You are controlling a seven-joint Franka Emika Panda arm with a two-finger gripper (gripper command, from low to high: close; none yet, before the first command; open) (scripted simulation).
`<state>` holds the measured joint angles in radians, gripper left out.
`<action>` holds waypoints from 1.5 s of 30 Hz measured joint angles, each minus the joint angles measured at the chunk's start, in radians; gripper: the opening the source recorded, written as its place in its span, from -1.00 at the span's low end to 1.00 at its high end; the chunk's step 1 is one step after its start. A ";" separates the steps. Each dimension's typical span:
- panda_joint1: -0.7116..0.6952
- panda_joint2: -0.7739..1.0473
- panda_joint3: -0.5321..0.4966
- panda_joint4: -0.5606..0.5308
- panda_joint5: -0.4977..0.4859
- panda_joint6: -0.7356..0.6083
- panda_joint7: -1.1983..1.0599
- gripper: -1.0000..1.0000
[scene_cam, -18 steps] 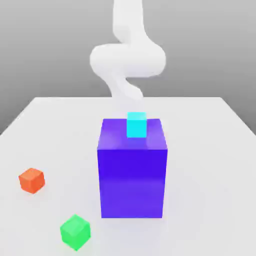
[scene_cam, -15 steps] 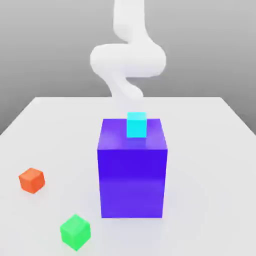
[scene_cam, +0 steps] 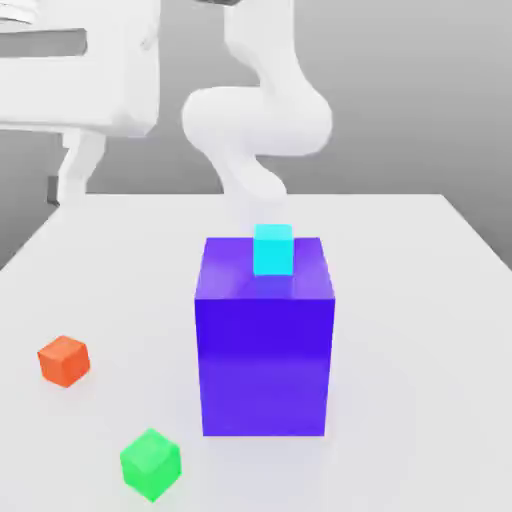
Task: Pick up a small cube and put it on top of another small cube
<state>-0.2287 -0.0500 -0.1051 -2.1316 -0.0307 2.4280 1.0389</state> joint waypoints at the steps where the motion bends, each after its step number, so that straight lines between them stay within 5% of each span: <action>1: -0.014 0.036 -0.006 0.008 0.006 0.006 0.006 0.00; 19: -0.207 0.694 -0.031 0.159 0.192 0.180 0.039 0.00; 20: -0.210 0.714 -0.028 0.164 0.196 0.195 0.037 -1.00; 30: -0.196 0.623 -0.046 0.141 0.181 0.126 0.046 -1.00; 45: 0.022 0.169 0.021 -0.362 0.057 0.185 0.222 -1.00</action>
<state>-0.2072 0.1192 -0.0840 -2.4932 0.0259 2.6129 1.2613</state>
